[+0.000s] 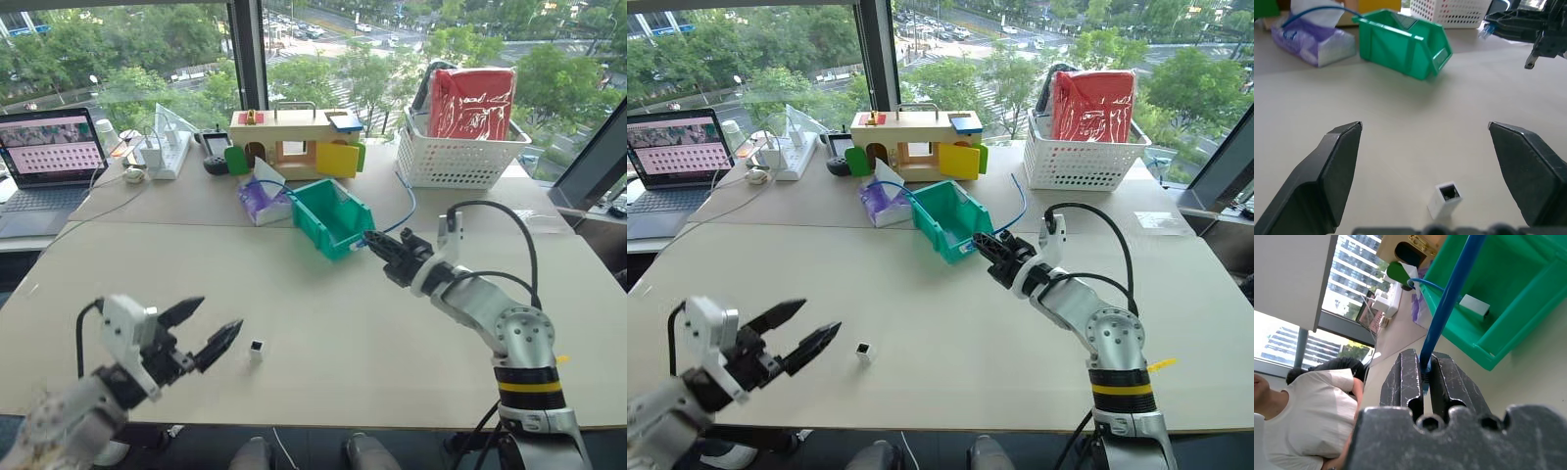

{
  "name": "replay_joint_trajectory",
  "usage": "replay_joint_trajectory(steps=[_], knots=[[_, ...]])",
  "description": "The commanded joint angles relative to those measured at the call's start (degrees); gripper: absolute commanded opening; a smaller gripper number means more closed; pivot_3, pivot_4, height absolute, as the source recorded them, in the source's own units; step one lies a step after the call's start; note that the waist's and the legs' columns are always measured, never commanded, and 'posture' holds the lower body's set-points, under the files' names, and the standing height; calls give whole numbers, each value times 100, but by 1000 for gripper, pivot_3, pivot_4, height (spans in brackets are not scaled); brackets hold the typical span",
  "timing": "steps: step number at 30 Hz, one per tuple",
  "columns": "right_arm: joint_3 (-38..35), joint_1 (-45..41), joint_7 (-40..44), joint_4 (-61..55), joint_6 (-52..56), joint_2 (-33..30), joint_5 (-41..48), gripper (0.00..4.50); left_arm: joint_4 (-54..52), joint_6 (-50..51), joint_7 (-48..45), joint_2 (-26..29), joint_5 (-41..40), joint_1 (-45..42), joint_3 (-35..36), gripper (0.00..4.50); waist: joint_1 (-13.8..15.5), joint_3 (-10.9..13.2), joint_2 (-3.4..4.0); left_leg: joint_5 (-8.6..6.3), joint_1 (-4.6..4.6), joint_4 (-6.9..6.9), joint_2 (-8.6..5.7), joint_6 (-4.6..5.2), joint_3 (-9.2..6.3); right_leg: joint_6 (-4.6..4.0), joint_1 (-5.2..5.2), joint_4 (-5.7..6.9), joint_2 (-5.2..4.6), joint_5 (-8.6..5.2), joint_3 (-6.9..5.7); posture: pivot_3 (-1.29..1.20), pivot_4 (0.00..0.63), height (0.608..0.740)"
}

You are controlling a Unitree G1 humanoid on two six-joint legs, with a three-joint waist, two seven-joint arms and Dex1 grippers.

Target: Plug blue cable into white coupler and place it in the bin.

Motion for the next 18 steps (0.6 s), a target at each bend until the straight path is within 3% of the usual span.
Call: replay_joint_trajectory(steps=[1, 8, 18], knots=[[-175, -127, 60, -128, 145, 98, -22, 0, -166, -811, 641, -193, 1317, 515, -937, 4455, 7, 0, 1, 0, 3, 0, -3, 0, 2, -5, 0, 1, 0, -4, 3, 0, 150, 739], [-292, -25, -137, -350, 280, 194, 56, 0, 241, -1239, 1272, -586, 2120, 524, -2068, 4455, -18, 0, 2, 0, 0, 0, 1, 0, 12, 18, -4, -4, 0, -23, 11, 0, 150, 739], [-646, 110, -460, -739, 255, 140, 151, 0, 897, -1069, 1294, -526, 2172, -86, -2582, 4455, -123, 0, 3, -3, -8, -2, 3, 3, 12, 45, -8, -7, 0, -6, 7, 0, 150, 739]])
